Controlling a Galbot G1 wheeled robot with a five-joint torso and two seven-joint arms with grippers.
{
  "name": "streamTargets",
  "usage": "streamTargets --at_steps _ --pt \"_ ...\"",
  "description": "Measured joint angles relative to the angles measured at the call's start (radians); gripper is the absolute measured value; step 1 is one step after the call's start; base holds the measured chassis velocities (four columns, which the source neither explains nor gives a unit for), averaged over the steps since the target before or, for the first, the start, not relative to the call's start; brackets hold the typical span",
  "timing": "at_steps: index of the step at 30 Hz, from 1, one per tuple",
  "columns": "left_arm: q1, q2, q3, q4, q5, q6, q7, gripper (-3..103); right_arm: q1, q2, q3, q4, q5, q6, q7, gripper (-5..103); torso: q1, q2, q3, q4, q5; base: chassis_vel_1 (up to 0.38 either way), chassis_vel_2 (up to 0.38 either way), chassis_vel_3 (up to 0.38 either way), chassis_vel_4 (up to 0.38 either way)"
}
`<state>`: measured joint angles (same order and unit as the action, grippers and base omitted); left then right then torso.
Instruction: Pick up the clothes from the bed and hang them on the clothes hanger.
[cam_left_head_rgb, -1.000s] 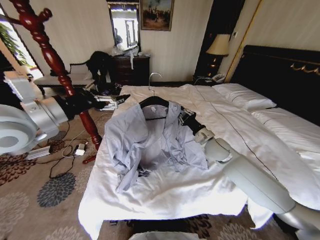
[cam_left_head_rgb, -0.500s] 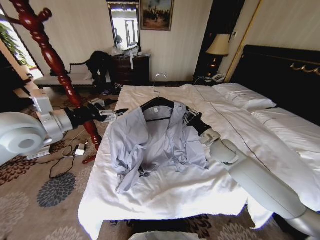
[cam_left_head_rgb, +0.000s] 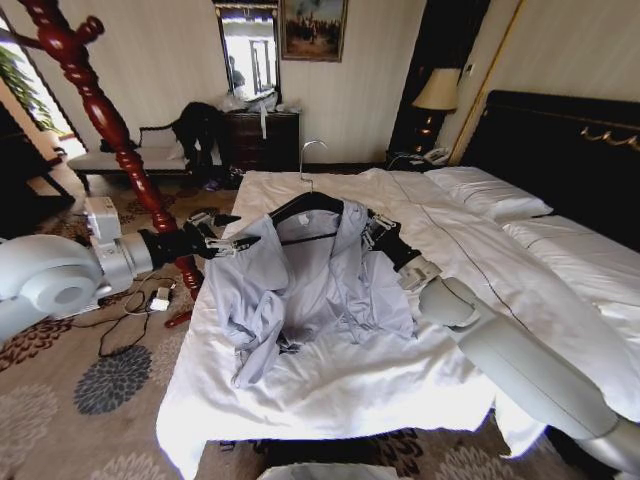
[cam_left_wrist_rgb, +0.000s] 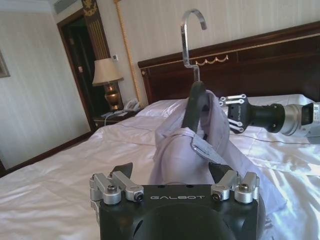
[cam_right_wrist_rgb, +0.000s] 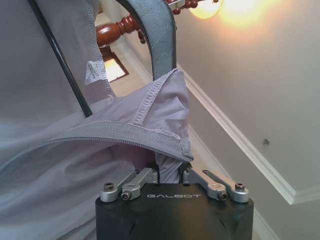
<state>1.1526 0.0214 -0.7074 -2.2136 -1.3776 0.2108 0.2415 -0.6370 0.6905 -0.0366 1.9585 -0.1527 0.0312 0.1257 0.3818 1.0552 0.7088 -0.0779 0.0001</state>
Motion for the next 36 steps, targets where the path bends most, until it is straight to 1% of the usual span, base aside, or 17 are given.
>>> streamTargets --at_steps 3,5,8,12,14,15,16,18,21,22,23,24,26,27,29,30,36 --pt "-0.001 0.003 0.006 -0.011 0.0 0.0 -0.005 88 0.018 0.009 -0.018 -0.002 0.0 0.0 0.0 16 0.0 0.0 0.0 0.0 -0.0001 0.0 0.0 0.0 0.0" --pt "-0.003 0.005 0.028 -0.02 0.01 0.001 -0.014 89 0.036 0.017 -0.04 -0.002 0.0 0.0 -0.001 16 0.0 0.0 0.0 0.0003 -0.0001 0.0 0.0 0.0 0.0" --pt "-0.004 0.003 0.052 -0.021 0.028 0.0 -0.018 90 0.038 0.019 -0.046 0.001 -0.001 0.0 -0.001 16 0.0 0.0 0.0 -0.0001 -0.0001 0.0 0.0 0.0 0.0" --pt "-0.006 -0.01 0.059 -0.019 0.031 -0.004 -0.031 86 0.038 0.021 -0.05 0.001 -0.006 0.0 -0.001 16 0.0 0.0 0.0 -0.0001 -0.0002 0.0 0.0 0.0 0.0" --pt "-0.007 -0.015 0.059 -0.018 0.029 -0.007 -0.039 78 0.045 0.027 -0.06 0.001 -0.01 -0.001 -0.002 16 0.0 0.0 0.0 0.0 -0.0002 0.0 0.0 0.0 0.0" --pt "-0.007 -0.015 0.059 -0.019 0.027 -0.008 -0.04 78 0.048 0.03 -0.064 0.0 -0.011 -0.001 -0.002 16 0.0 0.0 0.0 0.0 -0.0002 0.0 0.0 0.0 0.0" --pt "-0.007 -0.018 0.061 -0.022 0.023 -0.01 -0.044 68 0.055 0.037 -0.071 -0.001 -0.012 -0.002 -0.002 16 0.0 0.0 0.0 0.0 -0.0001 0.0 0.0 0.0 0.0" --pt "-0.007 -0.021 0.063 -0.024 0.023 -0.011 -0.045 68 0.06 0.042 -0.076 -0.003 -0.014 -0.003 -0.002 16 0.0 0.0 0.0 0.0 -0.0001 0.0 0.0 0.0 0.0" --pt "-0.008 -0.032 0.074 -0.032 0.023 -0.012 -0.049 52 0.068 0.052 -0.088 -0.007 -0.02 -0.004 -0.003 16 0.0 0.0 0.0 0.0002 -0.0002 0.0 0.0 0.0 0.0" --pt "-0.008 -0.032 0.074 -0.032 0.023 -0.012 -0.049 52 0.068 0.052 -0.088 -0.007 -0.02 -0.004 -0.003 16 0.0 0.0 0.0 0.0002 -0.0002 0.0 0.0 0.0 0.0" --pt "-0.008 -0.034 0.076 -0.034 0.023 -0.012 -0.049 46 0.068 0.052 -0.088 -0.008 -0.022 -0.004 -0.003 16 0.0 0.0 0.0 0.0002 -0.0002 0.0 0.0 0.0 0.0" --pt "-0.008 -0.035 0.077 -0.036 0.023 -0.012 -0.049 46 0.067 0.052 -0.088 -0.008 -0.024 -0.004 -0.003 16 0.0 0.0 0.0 0.0001 -0.0002 0.0 0.0 0.0 0.0" --pt "-0.008 -0.038 0.081 -0.043 0.026 -0.012 -0.053 35 0.057 0.052 -0.087 -0.007 -0.029 -0.005 -0.003 16 0.0 0.0 0.0 -0.0001 0.0 0.0 0.0 0.0 0.0" --pt "-0.008 -0.038 0.081 -0.043 0.026 -0.012 -0.053 35 0.057 0.052 -0.087 -0.007 -0.029 -0.005 -0.003 16 0.0 0.0 0.0 -0.0001 0.0 0.0 0.0 0.0 0.0" --pt "-0.008 -0.039 0.084 -0.045 0.03 -0.012 -0.059 24 0.054 0.053 -0.086 -0.007 -0.031 -0.005 -0.003 16 0.0 0.0 0.0 -0.0001 -0.0001 0.0 0.0 0.0 0.0" --pt "-0.008 -0.039 0.086 -0.048 0.03 -0.011 -0.061 22 0.054 0.054 -0.086 -0.007 -0.032 -0.005 -0.003 16 0.0 0.0 0.0 0.0 -0.0001 0.0 0.0 0.0 0.0" --pt "-0.008 -0.051 0.092 -0.052 0.031 -0.006 -0.087 20 0.055 0.058 -0.086 -0.008 -0.032 -0.005 -0.004 16 0.0 0.0 0.0 0.0 -0.0002 0.0 0.0 0.0 0.0"
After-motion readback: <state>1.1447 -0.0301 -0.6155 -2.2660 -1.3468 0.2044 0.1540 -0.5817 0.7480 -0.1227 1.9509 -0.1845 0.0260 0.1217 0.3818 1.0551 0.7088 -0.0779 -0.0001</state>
